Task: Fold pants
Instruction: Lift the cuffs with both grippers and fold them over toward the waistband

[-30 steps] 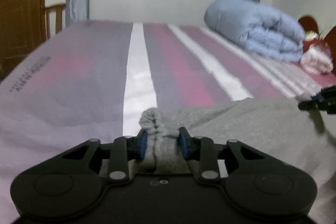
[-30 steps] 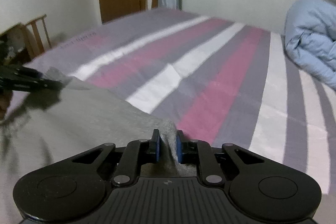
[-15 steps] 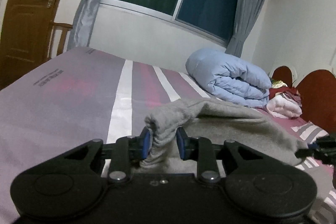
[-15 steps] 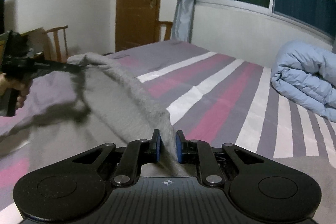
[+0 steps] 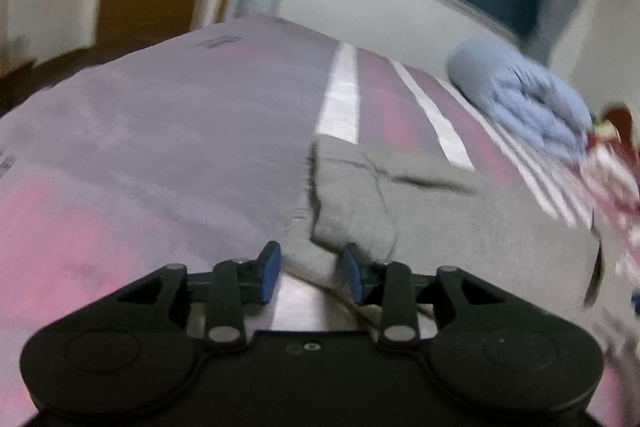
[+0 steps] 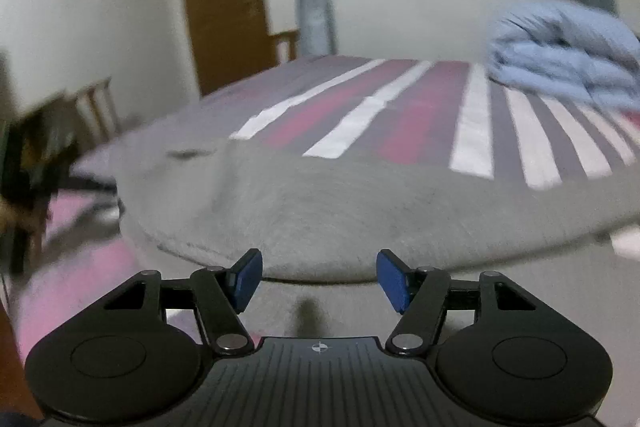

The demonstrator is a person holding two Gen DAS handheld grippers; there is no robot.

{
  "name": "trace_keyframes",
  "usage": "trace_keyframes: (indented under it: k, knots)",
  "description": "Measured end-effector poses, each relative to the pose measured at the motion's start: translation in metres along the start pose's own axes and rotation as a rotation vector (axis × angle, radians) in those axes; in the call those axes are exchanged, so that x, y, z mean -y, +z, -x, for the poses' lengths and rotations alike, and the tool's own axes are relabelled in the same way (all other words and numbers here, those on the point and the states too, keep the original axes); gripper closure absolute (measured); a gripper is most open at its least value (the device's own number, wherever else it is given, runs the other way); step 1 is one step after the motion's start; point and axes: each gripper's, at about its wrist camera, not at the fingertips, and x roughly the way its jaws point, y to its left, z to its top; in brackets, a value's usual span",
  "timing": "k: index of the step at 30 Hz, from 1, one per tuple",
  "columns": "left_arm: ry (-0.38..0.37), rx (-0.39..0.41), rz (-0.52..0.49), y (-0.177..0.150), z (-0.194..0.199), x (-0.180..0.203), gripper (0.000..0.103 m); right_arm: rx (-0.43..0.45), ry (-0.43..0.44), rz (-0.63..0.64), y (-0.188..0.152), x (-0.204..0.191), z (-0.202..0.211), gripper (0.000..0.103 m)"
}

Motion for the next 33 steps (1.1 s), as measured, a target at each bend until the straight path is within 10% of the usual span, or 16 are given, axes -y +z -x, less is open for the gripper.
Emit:
trace_keyframes:
  k: [7, 19, 21, 29, 33]
  knots:
    - [-0.142, -0.055, 0.183, 0.008, -0.004, 0.0, 0.078, -0.014, 0.005, -0.273, 0.009, 0.036, -0.006, 0.04]
    - [-0.163, -0.105, 0.288, 0.004, -0.043, -0.011, 0.081, -0.071, 0.042, -0.645, 0.013, 0.079, -0.061, 0.045]
    - [-0.138, -0.108, 0.265, 0.004, -0.043, -0.008, 0.082, -0.091, 0.032, -0.637, 0.02, 0.082, -0.067, 0.085]
    - [-0.207, 0.013, 0.242, 0.019, -0.009, -0.003, 0.083, 0.034, 0.127, -0.474, 0.035, 0.059, -0.009, 0.09]
    - [-0.135, -0.043, 0.217, 0.005, -0.009, -0.012, 0.083, -0.055, 0.092, -0.434, 0.009, 0.052, -0.012, 0.09]
